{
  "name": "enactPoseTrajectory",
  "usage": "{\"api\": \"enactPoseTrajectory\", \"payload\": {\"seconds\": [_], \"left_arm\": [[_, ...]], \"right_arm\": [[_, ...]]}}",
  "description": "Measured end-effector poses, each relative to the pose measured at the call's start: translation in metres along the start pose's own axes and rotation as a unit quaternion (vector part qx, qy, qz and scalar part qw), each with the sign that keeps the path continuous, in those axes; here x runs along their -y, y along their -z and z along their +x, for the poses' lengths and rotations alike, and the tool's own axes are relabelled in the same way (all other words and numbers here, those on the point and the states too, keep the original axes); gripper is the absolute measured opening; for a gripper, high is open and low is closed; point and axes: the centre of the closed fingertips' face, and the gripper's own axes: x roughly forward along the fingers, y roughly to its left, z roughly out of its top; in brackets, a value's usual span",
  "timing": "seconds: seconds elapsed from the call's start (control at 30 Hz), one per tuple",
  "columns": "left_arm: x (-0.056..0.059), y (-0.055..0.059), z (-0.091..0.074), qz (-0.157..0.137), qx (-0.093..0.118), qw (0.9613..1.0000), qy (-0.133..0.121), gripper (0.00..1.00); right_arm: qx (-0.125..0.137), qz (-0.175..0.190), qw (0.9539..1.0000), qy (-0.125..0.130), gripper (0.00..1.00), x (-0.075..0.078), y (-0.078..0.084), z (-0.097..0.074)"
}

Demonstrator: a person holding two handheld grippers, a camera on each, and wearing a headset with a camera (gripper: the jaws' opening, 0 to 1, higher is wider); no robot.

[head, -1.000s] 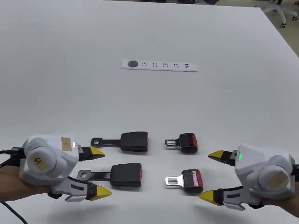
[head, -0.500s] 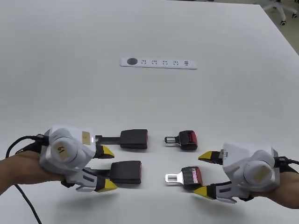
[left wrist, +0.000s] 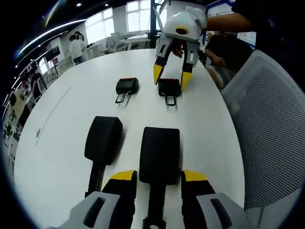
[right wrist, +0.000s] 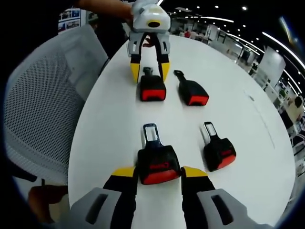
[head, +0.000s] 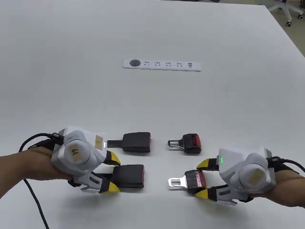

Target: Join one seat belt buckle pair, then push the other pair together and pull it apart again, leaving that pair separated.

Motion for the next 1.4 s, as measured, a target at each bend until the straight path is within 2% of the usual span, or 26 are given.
{"api": "enactPoseTrajectory", "payload": {"seconds": [0.23, 0.33, 1.1, 1.4], "left_arm": [[-0.001, 0.005, 0.004, 0.015, -0.011, 0.9998, 0.005, 0.34], [-0.002, 0.004, 0.004, 0.016, -0.010, 0.9998, 0.007, 0.33], [-0.003, 0.006, 0.005, 0.010, -0.011, 0.9998, 0.012, 0.32], [-0.002, 0.006, 0.005, 0.011, -0.019, 0.9997, 0.014, 0.32]], "right_arm": [[-0.002, -0.007, 1.0000, -0.004, 0.32, 0.000, 0.001, 0.000], [-0.002, -0.010, 0.9999, -0.005, 0.32, 0.000, 0.003, 0.001], [-0.004, -0.019, 0.9998, -0.006, 0.31, 0.001, -0.002, 0.001], [-0.002, -0.021, 0.9997, -0.008, 0.31, 0.000, -0.009, 0.004]]}}
